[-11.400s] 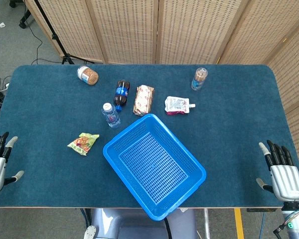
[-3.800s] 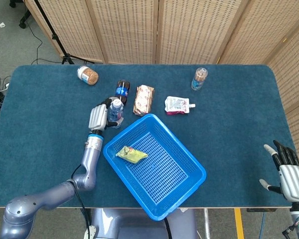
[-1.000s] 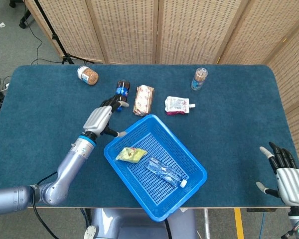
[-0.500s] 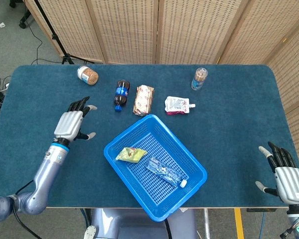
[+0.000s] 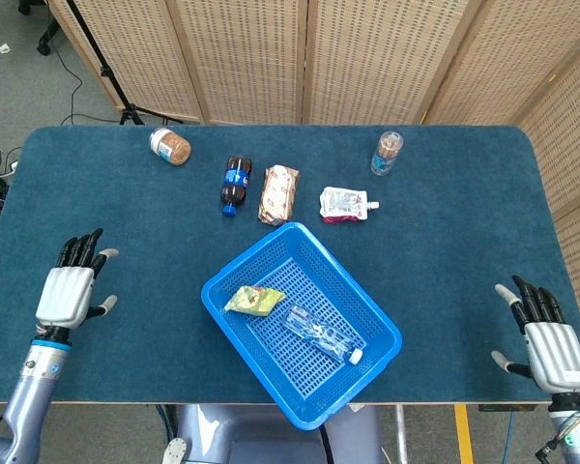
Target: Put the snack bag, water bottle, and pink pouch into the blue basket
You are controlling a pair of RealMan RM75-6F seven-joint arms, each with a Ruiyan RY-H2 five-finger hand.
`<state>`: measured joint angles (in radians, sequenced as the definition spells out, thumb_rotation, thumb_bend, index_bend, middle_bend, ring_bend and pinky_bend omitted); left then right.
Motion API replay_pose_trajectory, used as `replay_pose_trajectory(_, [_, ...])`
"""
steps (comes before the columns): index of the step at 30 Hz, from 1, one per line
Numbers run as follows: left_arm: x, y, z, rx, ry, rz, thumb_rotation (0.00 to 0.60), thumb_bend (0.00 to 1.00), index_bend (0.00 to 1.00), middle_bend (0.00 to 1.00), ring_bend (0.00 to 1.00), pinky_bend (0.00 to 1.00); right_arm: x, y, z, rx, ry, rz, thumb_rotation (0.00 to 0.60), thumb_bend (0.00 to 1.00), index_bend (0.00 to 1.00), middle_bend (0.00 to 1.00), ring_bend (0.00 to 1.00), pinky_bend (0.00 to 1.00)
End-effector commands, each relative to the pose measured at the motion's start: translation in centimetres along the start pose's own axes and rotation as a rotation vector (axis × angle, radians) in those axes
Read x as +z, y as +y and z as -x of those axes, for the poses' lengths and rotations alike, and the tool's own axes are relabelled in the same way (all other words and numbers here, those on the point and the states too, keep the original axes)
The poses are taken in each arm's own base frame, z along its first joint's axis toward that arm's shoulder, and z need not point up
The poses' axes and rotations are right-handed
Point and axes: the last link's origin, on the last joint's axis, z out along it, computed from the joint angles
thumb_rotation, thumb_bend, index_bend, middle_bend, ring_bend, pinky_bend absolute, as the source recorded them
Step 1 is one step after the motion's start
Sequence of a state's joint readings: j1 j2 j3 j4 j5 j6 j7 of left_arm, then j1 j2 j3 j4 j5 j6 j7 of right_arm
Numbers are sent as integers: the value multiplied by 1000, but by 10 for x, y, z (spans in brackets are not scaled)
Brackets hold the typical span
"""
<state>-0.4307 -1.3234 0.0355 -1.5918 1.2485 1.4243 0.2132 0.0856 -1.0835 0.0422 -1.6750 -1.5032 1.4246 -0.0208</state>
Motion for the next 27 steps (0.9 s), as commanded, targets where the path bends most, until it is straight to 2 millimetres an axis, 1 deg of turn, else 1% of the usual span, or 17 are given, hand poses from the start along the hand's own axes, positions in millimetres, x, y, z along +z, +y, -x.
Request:
replay_pose_trajectory(1, [-14, -13, 7, 2, 41, -39, 600, 211, 278, 0, 0, 56, 2, -1, 3, -12, -1, -3, 600, 156, 125, 0, 0, 39])
replay_pose_trajectory(4, [-20, -21, 12, 18, 56, -50, 600, 212, 278, 0, 0, 56, 3, -2, 6, -21, -6, -2, 600, 156, 125, 0, 0, 39])
replay_pose_trajectory(7, [-23, -25, 17, 10, 53, -62, 600, 212, 279, 0, 0, 56, 5, -4, 9, -32, -11, -1, 600, 156, 125, 0, 0, 39])
replay_pose_trajectory(12, [-24, -24, 23, -9, 22, -37, 600, 213, 283, 0, 0, 56, 11, -9, 13, -28, 24, -9, 600, 156, 125, 0, 0, 39])
replay_pose_trajectory(15, [-23, -24, 26, -10, 9, -29, 600, 215, 282, 0, 0, 56, 20, -15, 16, -12, 49, -27, 600, 156, 125, 0, 0, 39])
replay_pose_trajectory(18, [-21, -28, 28, -12, -1, -44, 600, 215, 282, 0, 0, 56, 34, -25, 15, -39, 46, -60, 600, 156, 125, 0, 0, 39])
replay_pose_trajectory(23, [-17, -37, 26, -26, 8, -83, 600, 217, 282, 0, 0, 56, 67, -54, 2, -70, 53, -147, 600, 156, 125, 0, 0, 39])
replay_pose_trajectory(24, [-17, -39, 25, -30, 10, -90, 600, 217, 282, 0, 0, 56, 74, -61, -1, -75, 55, -165, 600, 156, 125, 0, 0, 39])
replay_pose_trajectory(25, [-16, -41, 24, -36, 13, -98, 600, 217, 283, 0, 0, 56, 85, -72, -5, -78, 65, -197, 600, 156, 125, 0, 0, 39])
replay_pose_trajectory(27, [-15, -43, 24, -42, 13, -104, 600, 217, 283, 0, 0, 56, 101, -85, -8, -82, 62, -227, 600, 156, 126, 0, 0, 39])
